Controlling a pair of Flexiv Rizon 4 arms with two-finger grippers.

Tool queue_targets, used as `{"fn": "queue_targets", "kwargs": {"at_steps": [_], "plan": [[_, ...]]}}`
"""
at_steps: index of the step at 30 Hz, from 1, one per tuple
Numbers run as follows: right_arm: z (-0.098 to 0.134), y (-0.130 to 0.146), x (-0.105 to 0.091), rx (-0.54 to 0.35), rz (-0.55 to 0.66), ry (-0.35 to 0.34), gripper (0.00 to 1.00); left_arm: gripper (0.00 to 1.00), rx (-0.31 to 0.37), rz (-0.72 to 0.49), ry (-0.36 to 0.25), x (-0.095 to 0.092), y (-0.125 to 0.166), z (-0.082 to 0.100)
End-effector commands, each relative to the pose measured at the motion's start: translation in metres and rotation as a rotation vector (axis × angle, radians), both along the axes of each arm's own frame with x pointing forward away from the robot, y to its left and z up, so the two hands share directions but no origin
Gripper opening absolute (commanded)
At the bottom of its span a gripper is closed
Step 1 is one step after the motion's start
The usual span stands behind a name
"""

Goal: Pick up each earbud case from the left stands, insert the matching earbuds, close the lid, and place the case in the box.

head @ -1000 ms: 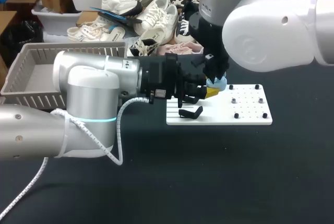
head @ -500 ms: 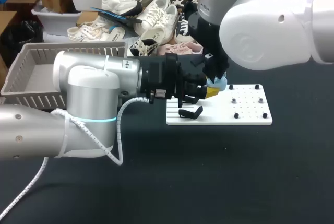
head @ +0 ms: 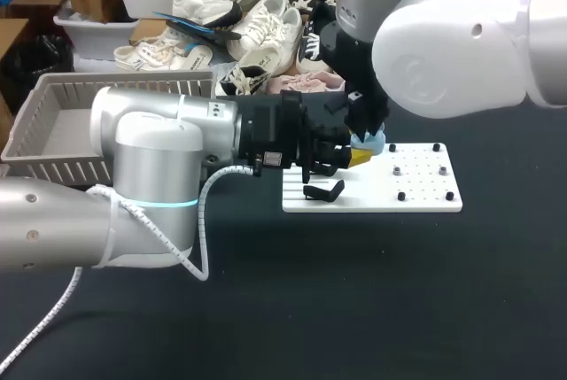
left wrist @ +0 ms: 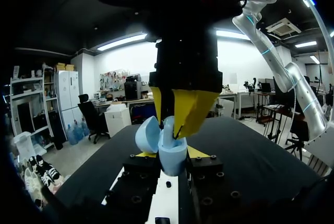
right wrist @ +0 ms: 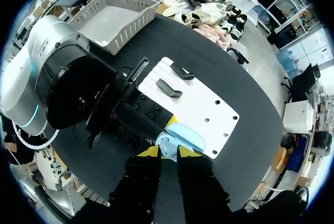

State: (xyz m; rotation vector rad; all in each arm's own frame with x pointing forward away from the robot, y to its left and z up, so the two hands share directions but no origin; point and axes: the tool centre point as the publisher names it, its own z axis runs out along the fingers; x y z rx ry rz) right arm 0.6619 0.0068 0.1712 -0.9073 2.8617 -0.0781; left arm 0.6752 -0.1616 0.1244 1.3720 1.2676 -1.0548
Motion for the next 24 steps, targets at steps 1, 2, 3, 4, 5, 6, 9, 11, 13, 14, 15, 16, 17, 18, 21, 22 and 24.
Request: {"fn": "queue_targets", "kwargs": {"at_steps": [1,2,3,4,5,6,9,11,13,14,15,16,17,18,21,22,24], "plan": [[-0.0005,0.001,0.0014,-0.002,-0.001,0.003,0.18,0.0,-0.003,0.001,-0.001,-0.0001,0.0003,0.0008],[-0.0004,0.001,0.0014,-0.001,-0.001,0.003,0.2,0.0,-0.003,0.001,-0.001,-0.0001,0.0003,0.0008],[-0.0003,0.0012,0.0014,-0.001,-0.002,0.004,0.2,0.0,-0.003,0.001,-0.001,-0.0001,0.0003,0.0008],[0.0,0.0014,0.0014,-0.001,-0.001,0.003,0.2,0.0,-0.003,0.001,-0.001,-0.0001,0.0003,0.0008],[0.0001,0.0015,0.0014,-0.001,0.0,0.003,0.21,0.0,-0.003,0.001,-0.001,-0.0001,0.0003,0.0008],[0.0003,0.0016,0.0014,0.0,0.0,0.003,0.22,0.0,-0.003,0.001,-0.001,-0.0001,0.0003,0.0008],[0.0009,0.0014,0.0015,0.0,-0.002,0.003,0.25,0.0,-0.003,0.001,-0.001,-0.0001,0.0003,0.0008],[0.0011,0.0012,0.0015,0.0,-0.003,0.002,0.25,0.0,-0.003,0.001,-0.001,-0.0001,0.0003,0.0008],[0.0011,0.0011,0.0014,0.0,-0.003,0.002,0.25,0.0,-0.003,0.001,-0.001,-0.0001,0.0003,0.0008],[0.0011,0.0011,0.0014,0.001,-0.004,0.003,0.25,0.0,-0.003,0.001,-0.001,-0.0001,0.0003,0.0008],[0.0012,0.0011,0.0013,0.001,-0.004,0.003,0.25,0.0,-0.003,0.001,-0.001,-0.0001,0.0003,0.0008],[0.0012,0.0011,0.0013,0.002,-0.005,0.002,0.25,0.0,-0.003,0.001,-0.001,-0.0001,0.0003,0.0008],[0.0013,0.0011,0.0011,0.002,-0.005,0.002,0.25,0.0,-0.003,0.001,-0.001,-0.0001,0.0003,0.0008],[0.0016,0.0011,0.001,0.003,-0.005,0.002,0.25,0.0,-0.003,0.001,-0.001,-0.0001,0.0003,0.0008],[0.003,0.0007,0.0011,0.002,-0.006,0.0,0.24,0.0,-0.003,0.001,-0.001,-0.0001,0.0003,0.0008],[0.0035,0.0006,0.0011,0.002,-0.007,-0.001,0.25,0.0,-0.003,0.001,-0.001,-0.0001,0.0003,0.0008],[0.0043,0.0003,0.0008,0.0,-0.008,-0.003,0.25,0.0,-0.003,0.001,-0.001,-0.0001,0.0003,0.0008]]}}
